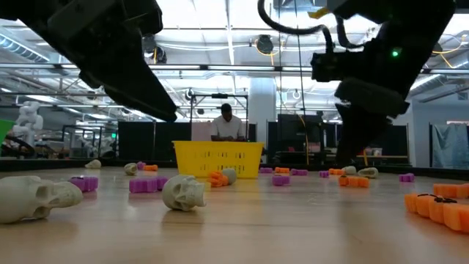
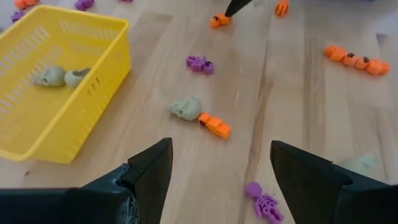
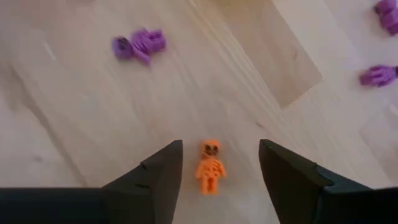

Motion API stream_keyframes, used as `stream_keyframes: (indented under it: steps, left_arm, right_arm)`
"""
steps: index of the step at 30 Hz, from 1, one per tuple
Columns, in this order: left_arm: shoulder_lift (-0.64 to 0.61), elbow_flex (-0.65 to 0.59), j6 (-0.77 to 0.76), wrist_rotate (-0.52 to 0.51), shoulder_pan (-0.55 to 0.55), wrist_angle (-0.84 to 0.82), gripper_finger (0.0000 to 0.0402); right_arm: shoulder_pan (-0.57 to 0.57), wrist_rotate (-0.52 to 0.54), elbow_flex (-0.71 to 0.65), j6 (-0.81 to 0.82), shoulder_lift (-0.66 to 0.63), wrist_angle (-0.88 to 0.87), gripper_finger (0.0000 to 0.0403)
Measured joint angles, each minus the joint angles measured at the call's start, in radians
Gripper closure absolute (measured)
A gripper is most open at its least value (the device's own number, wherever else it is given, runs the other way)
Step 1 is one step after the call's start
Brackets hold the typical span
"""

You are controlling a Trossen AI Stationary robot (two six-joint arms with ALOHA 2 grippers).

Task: Sort Halloween decoration
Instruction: Put the orange skeleton toy in the blue basket

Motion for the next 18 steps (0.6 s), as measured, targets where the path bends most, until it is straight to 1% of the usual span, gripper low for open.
stream_keyframes:
  steps: [3, 6, 13, 18]
  left_arm:
    - [-0.001, 0.000, 0.000, 0.001, 0.000, 0.006, 0.0132]
    - [-0.001, 0.000, 0.001, 0.001, 0.000, 0.020, 0.0132]
    - [-0.001, 0.000, 0.004, 0.002, 0.003, 0.038, 0.0132]
    - [-0.001, 0.000, 0.009, 0.002, 0.002, 0.043, 0.0132]
  right_arm:
    - [0.002, 0.000, -0.019, -0.003, -0.001, 0.007, 0.0186]
    - [0.014, -0.001, -0.066, -0.003, -0.001, 0.038, 0.0178]
    - [0.021, 0.012, -0.192, -0.019, -0.008, 0.221, 0.0177]
    - [0.020, 0.020, -0.209, -0.049, -0.006, 0.268, 0.0183]
